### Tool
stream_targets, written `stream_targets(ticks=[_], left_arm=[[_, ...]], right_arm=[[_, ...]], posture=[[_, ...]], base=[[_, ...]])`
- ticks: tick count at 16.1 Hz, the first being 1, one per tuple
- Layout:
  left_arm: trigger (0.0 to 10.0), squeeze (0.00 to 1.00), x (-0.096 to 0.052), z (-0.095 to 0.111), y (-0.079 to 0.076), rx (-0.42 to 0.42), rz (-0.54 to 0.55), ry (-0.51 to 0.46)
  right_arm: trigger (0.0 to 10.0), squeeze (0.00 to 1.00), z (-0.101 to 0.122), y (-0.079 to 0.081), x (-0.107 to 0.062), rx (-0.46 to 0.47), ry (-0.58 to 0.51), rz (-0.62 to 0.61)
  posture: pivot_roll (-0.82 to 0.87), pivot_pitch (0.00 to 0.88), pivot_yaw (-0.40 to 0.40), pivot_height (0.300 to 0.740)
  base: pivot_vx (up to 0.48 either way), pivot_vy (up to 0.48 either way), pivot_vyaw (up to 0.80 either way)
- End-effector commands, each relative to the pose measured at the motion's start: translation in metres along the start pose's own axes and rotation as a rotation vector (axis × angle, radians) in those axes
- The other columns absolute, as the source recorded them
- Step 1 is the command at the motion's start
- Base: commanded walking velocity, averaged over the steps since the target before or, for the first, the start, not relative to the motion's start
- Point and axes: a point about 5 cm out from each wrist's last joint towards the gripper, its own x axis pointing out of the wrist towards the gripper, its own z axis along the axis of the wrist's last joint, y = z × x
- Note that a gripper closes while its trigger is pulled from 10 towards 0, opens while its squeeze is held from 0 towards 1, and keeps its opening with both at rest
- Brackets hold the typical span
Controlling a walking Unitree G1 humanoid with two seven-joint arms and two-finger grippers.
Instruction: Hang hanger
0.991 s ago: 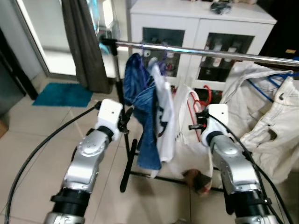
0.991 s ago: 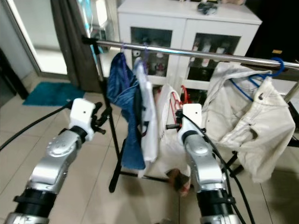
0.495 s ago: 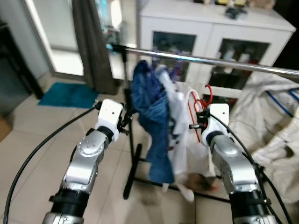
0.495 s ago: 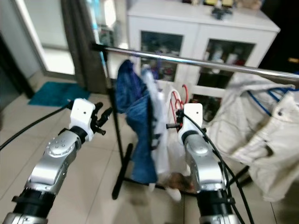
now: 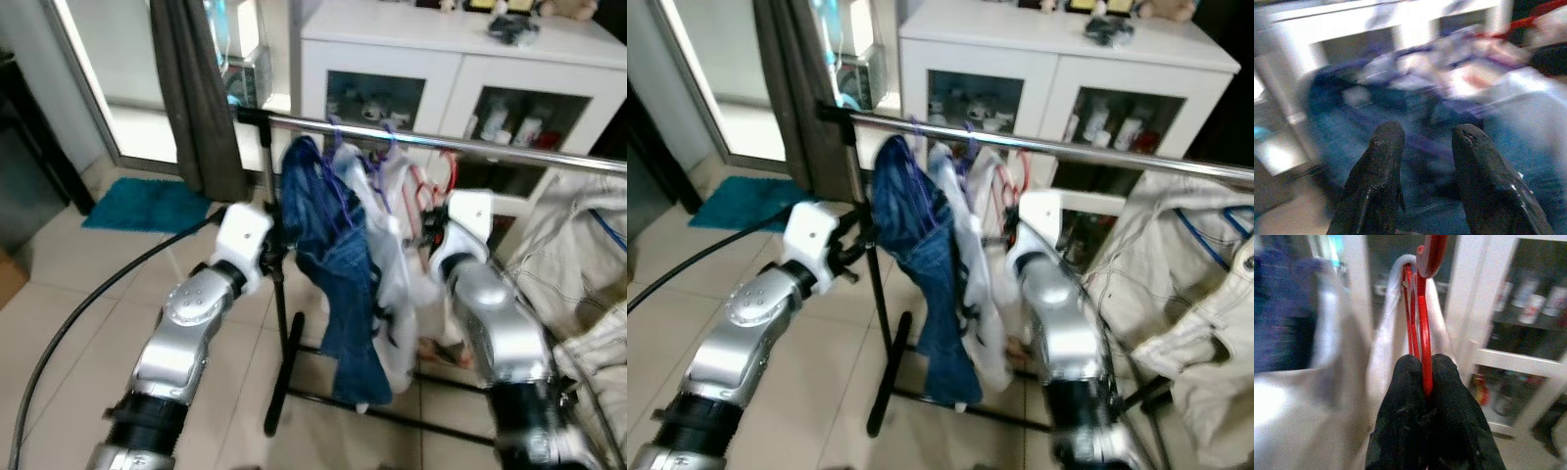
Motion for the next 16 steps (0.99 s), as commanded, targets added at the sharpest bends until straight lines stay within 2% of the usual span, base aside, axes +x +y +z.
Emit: stream_targets(ticks=[1, 5, 6, 8, 10, 16], left_arm=[[10.0, 0.0, -0.001, 0.008, 0.001, 0.02, -0.036, -0.024], [10.0, 0.0, 0.001, 0.029, -0.008, 0.016, -0.164, -0.081], [10.0, 0.0, 0.0, 0.037, -0.015, 0.017, -0.246, -0.098], [10.0, 0.0, -0.004, 0.042, -0.023, 0.018, -0.336, -0.104], [10.0, 0.0, -0.006, 0.043, -0.027, 0.016, -0.374, -0.094], [10.0, 0.0, -0.008, 0.042, -0.029, 0.004, -0.398, -0.074]], right_arm=[[10.0, 0.0, 0.014, -0.001, 0.005, 0.003, -0.049, -0.018], [10.0, 0.0, 0.028, -0.009, 0.025, -0.015, -0.03, -0.031], [10.0, 0.0, 0.032, -0.012, 0.036, -0.032, -0.001, -0.028], [10.0, 0.0, 0.035, -0.013, 0.047, -0.031, 0.041, -0.026], [10.0, 0.0, 0.036, -0.015, 0.054, -0.008, 0.081, -0.027], [10.0, 0.0, 0.029, -0.014, 0.065, 0.024, 0.188, 0.004]], posture=[[0.05, 0.0, 0.0, 0.74], [0.05, 0.0, -0.001, 0.74], [0.06, 0.0, -0.003, 0.74], [0.06, 0.0, -0.006, 0.74], [0.07, 0.0, -0.01, 0.74], [0.07, 0.0, -0.008, 0.74]], base=[[0.0, 0.0, 0.0], [0.0, 0.0, 0.0], [0.0, 0.0, 0.0], [0.0, 0.0, 0.0], [0.0, 0.0, 0.0], [0.0, 0.0, 0.0]])
